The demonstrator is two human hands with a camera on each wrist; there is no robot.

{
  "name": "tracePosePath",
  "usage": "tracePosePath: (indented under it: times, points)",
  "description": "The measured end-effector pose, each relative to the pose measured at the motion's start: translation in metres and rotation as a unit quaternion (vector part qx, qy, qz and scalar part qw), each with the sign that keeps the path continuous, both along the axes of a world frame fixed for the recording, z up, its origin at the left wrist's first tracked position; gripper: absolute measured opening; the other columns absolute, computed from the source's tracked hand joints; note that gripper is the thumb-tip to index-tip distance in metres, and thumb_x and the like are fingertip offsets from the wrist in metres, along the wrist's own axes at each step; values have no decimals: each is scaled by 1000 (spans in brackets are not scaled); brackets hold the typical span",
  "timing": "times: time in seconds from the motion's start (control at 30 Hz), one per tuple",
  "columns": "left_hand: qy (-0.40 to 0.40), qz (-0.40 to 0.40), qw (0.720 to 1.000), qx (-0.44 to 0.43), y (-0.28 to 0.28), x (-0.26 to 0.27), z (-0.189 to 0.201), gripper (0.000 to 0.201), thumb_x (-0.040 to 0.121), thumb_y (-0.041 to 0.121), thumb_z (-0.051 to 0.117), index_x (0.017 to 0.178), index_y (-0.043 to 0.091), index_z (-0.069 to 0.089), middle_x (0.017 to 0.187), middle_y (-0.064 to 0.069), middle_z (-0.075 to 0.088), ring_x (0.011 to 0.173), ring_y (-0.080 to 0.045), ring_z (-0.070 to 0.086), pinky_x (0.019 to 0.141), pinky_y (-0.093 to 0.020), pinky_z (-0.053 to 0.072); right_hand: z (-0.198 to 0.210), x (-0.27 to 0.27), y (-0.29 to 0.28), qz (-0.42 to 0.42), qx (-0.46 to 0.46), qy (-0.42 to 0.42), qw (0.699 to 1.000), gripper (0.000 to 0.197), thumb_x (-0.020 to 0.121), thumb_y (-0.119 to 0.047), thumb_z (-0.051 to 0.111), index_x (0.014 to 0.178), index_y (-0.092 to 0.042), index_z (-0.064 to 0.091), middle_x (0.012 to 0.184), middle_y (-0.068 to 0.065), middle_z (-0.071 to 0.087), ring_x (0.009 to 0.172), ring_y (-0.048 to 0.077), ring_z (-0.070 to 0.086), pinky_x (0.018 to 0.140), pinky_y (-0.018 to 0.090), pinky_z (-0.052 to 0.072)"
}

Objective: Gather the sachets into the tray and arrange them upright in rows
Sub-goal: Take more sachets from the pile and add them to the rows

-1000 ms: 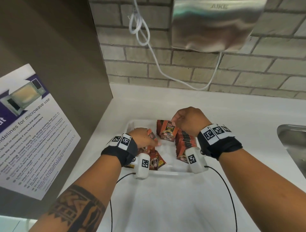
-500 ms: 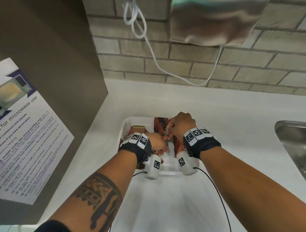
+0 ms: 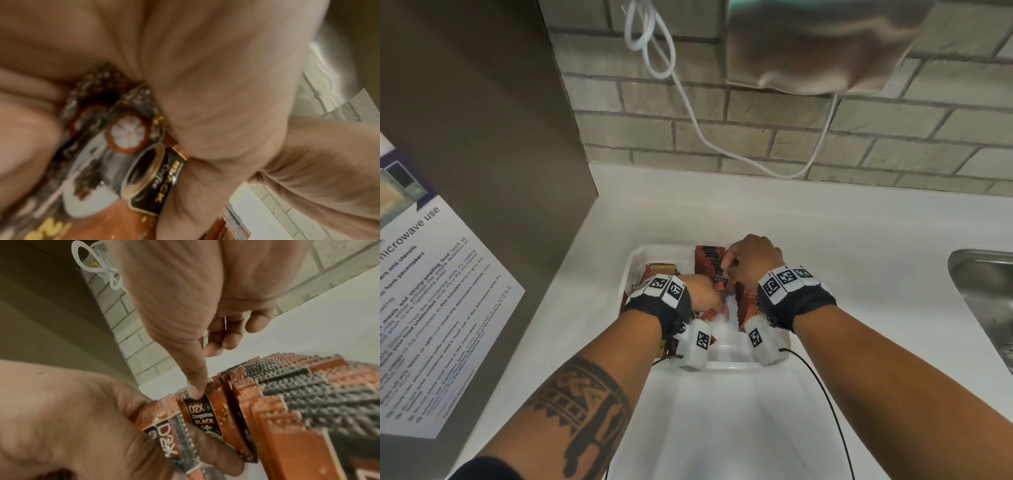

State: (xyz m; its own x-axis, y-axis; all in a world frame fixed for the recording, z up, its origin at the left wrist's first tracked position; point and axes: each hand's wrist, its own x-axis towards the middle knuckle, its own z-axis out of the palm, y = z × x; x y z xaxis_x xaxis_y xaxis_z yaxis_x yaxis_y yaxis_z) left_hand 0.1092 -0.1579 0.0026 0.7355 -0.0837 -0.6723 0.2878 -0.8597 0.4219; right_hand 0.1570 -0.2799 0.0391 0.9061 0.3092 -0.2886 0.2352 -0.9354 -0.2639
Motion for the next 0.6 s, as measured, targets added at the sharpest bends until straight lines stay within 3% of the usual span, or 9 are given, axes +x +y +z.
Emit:
tracePosePath:
  times: [0.13, 0.23, 0.3, 0.37, 0.43, 0.47, 0.53, 0.6]
  points:
    - [1, -2, 1000, 7, 0, -2, 3, 34, 93, 34, 63, 106, 6, 75, 89, -6, 71, 76, -21, 60, 76, -30, 50, 2, 2, -4, 9, 5, 3, 1000, 23, 85, -22, 70, 70, -38, 63, 80, -20, 53, 107, 15, 58, 102, 35, 43]
    - [-1, 7, 1000, 0, 0, -3, 7, 33, 93, 34, 64, 108, 7, 74, 97, -8, 74, 79, -21, 61, 79, -32, 52, 5, 3, -6, 10, 23, 7, 1000, 22, 85, -21, 69, 71, -37, 65, 78, -21, 52, 105, 14, 59, 101, 36, 43]
    - [-13, 13, 1000, -1, 2, -5, 12, 29, 90, 34, 66, 102, 8, 75, 86, -4, 69, 73, -18, 59, 69, -28, 47, 7, 3, -8, 5, 52, 11, 999, 21, 85, -19, 68, 72, -36, 66, 83, -20, 60, 101, 13, 61, 99, 36, 46]
    - [-31, 19, 999, -14, 7, -8, 17, 23, 88, 30, 68, 95, 10, 74, 74, 0, 64, 64, -15, 56, 59, -25, 42, 11, 2, -14, 0, 111, 18, 994, 18, 86, -18, 67, 76, -33, 69, 88, -16, 67, 95, 11, 63, 86, 27, 51]
    - [-14, 71, 991, -110, 15, -11, 20, 11, 89, 18, 69, 91, 8, 73, 74, -4, 69, 61, -15, 58, 57, -24, 46, 17, -5, -21, 7, 164, 24, 986, 10, 88, -20, 66, 86, -27, 73, 88, -15, 68, 88, 7, 62, 70, 15, 45]
    - [8, 111, 973, -202, 19, -13, 20, 9, 89, 8, 67, 95, 4, 73, 84, -12, 73, 65, -18, 61, 59, -25, 51, 20, -8, -25, 18, 178, 32, 983, 7, 88, -23, 68, 92, -25, 73, 87, -15, 67, 86, 6, 61, 68, 14, 43]
    - [32, 185, 916, -355, 27, -17, 20, 26, 90, -11, 58, 114, -7, 67, 112, -22, 71, 78, -23, 65, 66, -31, 59, 22, -14, -30, 38, 198, 64, 977, 14, 88, -31, 71, 100, -25, 71, 89, -13, 68, 85, 5, 61, 72, 18, 44]
    - [25, 204, 877, -433, 31, -20, 19, 33, 90, -17, 55, 122, -6, 61, 120, -18, 68, 91, -21, 68, 73, -33, 63, 22, -17, -32, 34, 235, 101, 966, 18, 88, -32, 73, 103, -23, 69, 89, -7, 73, 80, 2, 65, 73, 19, 45]
